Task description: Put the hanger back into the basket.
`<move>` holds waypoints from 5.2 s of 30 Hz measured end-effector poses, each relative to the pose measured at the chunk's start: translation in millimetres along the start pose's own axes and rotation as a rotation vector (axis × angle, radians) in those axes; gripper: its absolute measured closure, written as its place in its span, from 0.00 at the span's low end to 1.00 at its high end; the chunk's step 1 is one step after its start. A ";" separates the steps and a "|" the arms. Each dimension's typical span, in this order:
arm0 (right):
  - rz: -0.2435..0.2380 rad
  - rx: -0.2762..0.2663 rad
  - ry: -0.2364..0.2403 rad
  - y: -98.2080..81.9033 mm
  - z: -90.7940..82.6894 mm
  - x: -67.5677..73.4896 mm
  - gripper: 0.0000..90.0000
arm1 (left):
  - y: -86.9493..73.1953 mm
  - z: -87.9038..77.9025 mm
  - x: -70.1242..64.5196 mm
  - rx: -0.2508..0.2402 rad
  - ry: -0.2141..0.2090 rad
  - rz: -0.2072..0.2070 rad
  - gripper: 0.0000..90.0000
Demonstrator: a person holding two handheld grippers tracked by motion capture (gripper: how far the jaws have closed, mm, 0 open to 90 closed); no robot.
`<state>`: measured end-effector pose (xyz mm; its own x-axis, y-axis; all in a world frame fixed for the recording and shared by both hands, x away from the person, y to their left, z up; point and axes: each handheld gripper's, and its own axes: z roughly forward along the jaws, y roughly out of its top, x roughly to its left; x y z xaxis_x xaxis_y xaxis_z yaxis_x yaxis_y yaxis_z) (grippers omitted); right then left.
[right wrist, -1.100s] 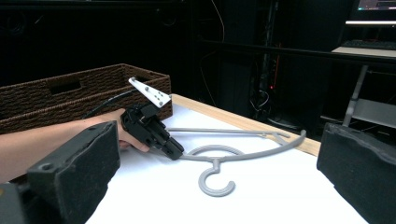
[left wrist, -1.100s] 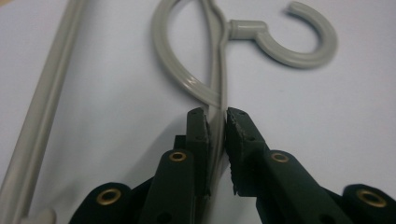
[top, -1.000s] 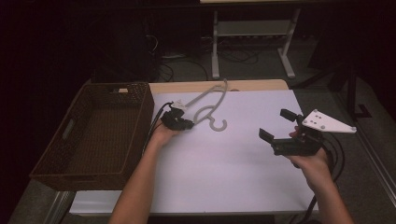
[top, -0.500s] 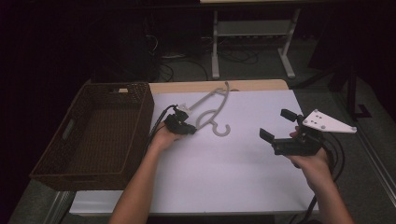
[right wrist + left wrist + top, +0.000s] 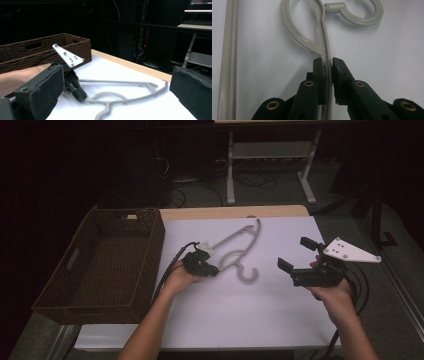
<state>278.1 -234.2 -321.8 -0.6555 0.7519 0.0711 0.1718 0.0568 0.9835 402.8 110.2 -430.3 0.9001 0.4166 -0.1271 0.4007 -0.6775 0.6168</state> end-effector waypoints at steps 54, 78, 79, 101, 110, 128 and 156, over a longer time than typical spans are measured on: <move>0.003 0.015 -0.004 -2.5 2.4 1.0 0.00 | -33.6 -7.6 -41.8 -0.005 -0.048 0.144 0.87; 0.003 0.013 -0.005 -4.1 2.5 -0.7 0.00 | -24.2 -23.0 -41.7 -0.095 -0.103 0.061 0.93; 0.004 0.014 -0.005 -4.2 2.3 -0.6 0.00 | -23.4 -25.8 -41.9 -0.107 -0.100 0.059 0.93; 0.003 0.013 -0.009 -4.0 2.5 -1.1 0.00 | -9.2 -88.9 -42.6 -0.281 -0.036 0.061 0.93; 0.007 0.008 -0.018 -3.5 1.1 -2.6 0.00 | -1.7 -119.6 -43.0 -0.356 0.007 0.067 0.93; 0.010 0.007 -0.018 -3.2 0.7 -3.2 0.00 | 1.2 -171.8 -40.2 -0.428 0.038 0.061 0.93; 0.007 0.020 -0.027 -4.6 4.2 -3.7 0.00 | -46.8 -283.6 -20.8 -0.496 0.151 0.007 0.93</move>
<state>282.9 -234.5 -327.3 -0.6345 0.7695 0.0729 0.1908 0.0645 0.9795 316.8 305.2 -236.3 0.8530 0.5210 -0.0310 0.2331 -0.3272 0.9158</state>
